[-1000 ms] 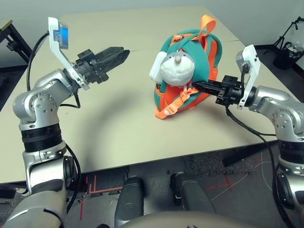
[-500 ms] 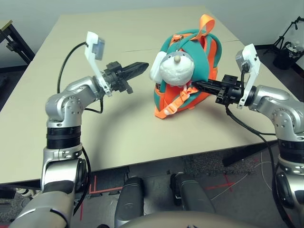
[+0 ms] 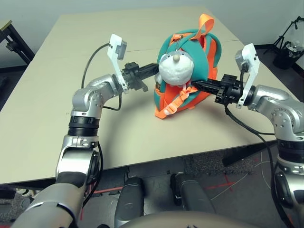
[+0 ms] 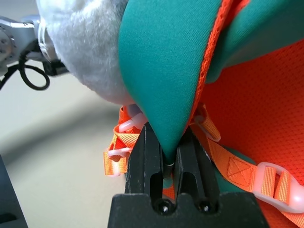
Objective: Put the pencil case into the backpack and zip it.
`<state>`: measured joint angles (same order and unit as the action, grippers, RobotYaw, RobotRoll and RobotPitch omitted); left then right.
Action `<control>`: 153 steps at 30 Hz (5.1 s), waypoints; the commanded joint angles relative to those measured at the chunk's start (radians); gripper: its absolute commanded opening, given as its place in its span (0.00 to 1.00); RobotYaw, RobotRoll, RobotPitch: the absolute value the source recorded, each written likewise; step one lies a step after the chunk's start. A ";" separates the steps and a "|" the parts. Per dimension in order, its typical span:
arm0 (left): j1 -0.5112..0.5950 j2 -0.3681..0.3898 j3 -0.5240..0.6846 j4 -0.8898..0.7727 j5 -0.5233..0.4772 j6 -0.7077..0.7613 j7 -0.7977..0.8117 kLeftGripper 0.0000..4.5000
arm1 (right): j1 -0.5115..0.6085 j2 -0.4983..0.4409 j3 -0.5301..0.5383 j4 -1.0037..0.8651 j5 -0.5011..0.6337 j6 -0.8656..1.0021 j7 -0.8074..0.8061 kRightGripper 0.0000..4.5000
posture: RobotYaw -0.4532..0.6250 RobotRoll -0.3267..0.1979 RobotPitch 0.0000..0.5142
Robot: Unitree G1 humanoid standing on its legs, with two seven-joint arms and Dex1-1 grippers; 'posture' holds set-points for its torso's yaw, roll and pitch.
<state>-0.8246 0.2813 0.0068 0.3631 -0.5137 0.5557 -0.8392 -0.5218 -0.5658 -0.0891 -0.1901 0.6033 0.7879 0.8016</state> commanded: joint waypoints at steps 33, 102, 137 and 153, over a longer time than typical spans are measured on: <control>-0.219 0.124 0.313 -0.302 -0.281 0.148 0.151 1.00 | -0.006 0.016 0.028 -0.003 -0.001 -0.025 0.018 0.00 | 0.31 0.62 0.18; -0.010 0.240 0.107 -0.360 -0.139 0.186 -0.058 0.04 | 0.003 0.016 0.026 0.015 -0.027 -0.045 0.012 0.00 | 0.30 0.62 0.16; 0.352 0.298 -0.055 -0.352 -0.131 0.350 -0.095 0.04 | -0.006 0.025 0.050 0.045 -0.039 -0.050 0.015 0.00 | 0.31 0.62 0.18; 0.412 0.422 -0.005 -0.383 -0.184 0.451 -0.181 0.64 | 0.005 -0.090 0.062 0.044 -0.042 -0.032 0.129 0.22 | 0.32 0.62 0.17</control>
<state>-0.4411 0.6735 -0.0009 0.0002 -0.6970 0.9831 -1.0021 -0.5211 -0.6255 -0.0438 -0.1454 0.5573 0.7482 0.8891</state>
